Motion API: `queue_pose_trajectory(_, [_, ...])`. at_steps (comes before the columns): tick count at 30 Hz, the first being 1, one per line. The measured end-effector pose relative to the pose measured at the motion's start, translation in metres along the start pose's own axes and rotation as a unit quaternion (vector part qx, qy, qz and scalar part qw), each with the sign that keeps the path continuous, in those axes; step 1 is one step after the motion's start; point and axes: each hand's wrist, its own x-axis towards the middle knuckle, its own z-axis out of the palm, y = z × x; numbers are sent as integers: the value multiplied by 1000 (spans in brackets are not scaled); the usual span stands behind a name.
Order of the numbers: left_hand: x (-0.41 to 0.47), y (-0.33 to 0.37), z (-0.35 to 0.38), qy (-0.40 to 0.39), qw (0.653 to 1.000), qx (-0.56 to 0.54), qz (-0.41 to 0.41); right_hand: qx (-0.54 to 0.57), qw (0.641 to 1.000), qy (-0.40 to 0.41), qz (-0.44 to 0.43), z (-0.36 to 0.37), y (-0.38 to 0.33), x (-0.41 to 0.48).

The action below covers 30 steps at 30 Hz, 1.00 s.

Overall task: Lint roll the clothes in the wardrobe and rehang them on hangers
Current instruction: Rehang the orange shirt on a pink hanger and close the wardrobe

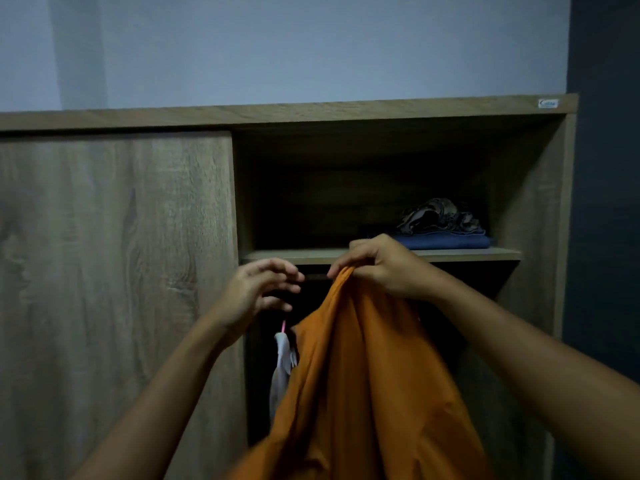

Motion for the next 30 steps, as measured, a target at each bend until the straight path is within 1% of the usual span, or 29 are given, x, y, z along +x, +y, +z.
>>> queue_pose_trajectory(1, [2,-6,7,8,998,64,1,4,1000,4,-4,0,-1,-1])
queue_pose_trajectory(3, [5,-19,21,-22,985,171,11,22,1000,11,-9,-1,-2,-1])
queue_pose_trajectory(5, [5,-29,36,-63,971,226,40,34,999,1,-7,-4,-5,-3])
queue_pose_trajectory(7, [7,-32,48,-100,964,238,71,39,999,-18,-6,-9,-7,-6])
queue_pose_trajectory(11, [8,-37,65,-179,957,216,70,58,998,-9,-20,-16,-4,-16])
queue_pose_trajectory(15, [8,-48,80,-202,952,214,85,86,996,24,1,-25,4,-26])
queue_pose_trajectory(19, [9,-66,85,-238,936,250,68,98,994,53,9,-27,17,-37])
queue_pose_trajectory(21, [8,-73,84,-200,949,239,44,88,994,56,22,-27,24,-44])
queue_pose_trajectory(22, [7,-74,82,-160,962,221,24,73,996,47,34,-28,28,-49])
queue_pose_trajectory(24, [7,-76,74,-70,982,174,-17,45,996,-5,71,-29,35,-59])
queue_pose_trajectory(25, [8,-77,68,-38,987,155,-26,32,995,-35,90,-28,39,-64])
queue_pose_trajectory(27, [9,-76,58,-13,990,137,-27,-1,992,-65,111,-23,49,-71])
queue_pose_trajectory(30, [7,-72,53,-13,990,142,-23,-7,987,-93,134,-13,60,-77])
